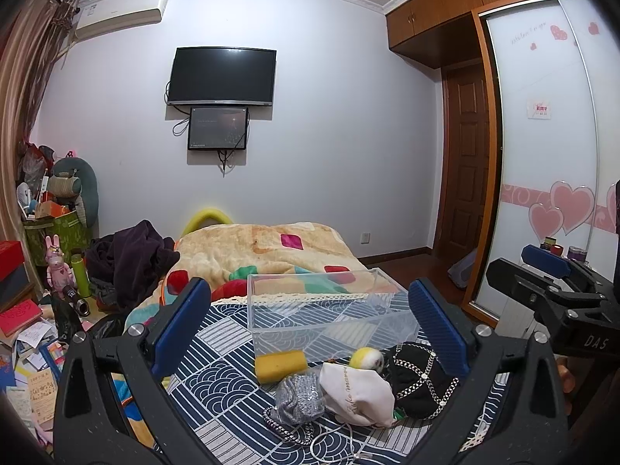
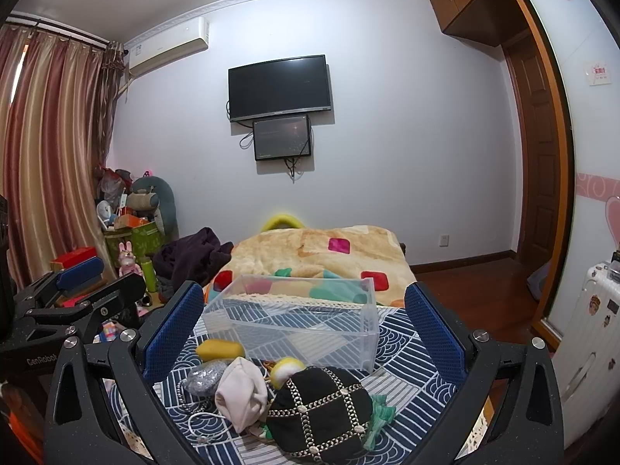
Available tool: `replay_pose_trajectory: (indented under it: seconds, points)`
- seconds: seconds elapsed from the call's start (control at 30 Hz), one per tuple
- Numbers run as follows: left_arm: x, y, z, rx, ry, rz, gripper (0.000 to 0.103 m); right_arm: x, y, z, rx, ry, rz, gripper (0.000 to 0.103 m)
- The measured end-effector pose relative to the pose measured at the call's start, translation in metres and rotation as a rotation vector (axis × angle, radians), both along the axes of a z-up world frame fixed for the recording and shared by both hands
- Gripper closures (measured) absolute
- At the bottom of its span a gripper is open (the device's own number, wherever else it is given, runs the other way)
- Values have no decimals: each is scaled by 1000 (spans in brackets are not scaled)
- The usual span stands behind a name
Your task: Organize soft objects
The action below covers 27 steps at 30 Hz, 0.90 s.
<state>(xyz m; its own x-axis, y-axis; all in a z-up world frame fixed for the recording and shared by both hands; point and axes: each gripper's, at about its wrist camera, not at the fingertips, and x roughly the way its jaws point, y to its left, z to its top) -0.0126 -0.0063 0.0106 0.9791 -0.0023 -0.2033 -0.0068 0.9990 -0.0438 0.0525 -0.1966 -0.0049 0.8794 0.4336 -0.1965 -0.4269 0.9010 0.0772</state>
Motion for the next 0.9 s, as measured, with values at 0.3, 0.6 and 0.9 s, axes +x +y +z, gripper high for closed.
replay_pose_trajectory:
  seconds: [0.3, 0.6, 0.9]
  points:
    - [-1, 0, 1, 0, -1, 0, 0, -2, 0, 0, 4, -8, 3, 0]
    - [-1, -1, 3, -2, -9, -4, 0, -2, 0, -2, 5, -12, 6, 0]
    - [5, 1, -5, -11, 21, -9, 0, 2, -2, -5, 3, -5, -3, 0]
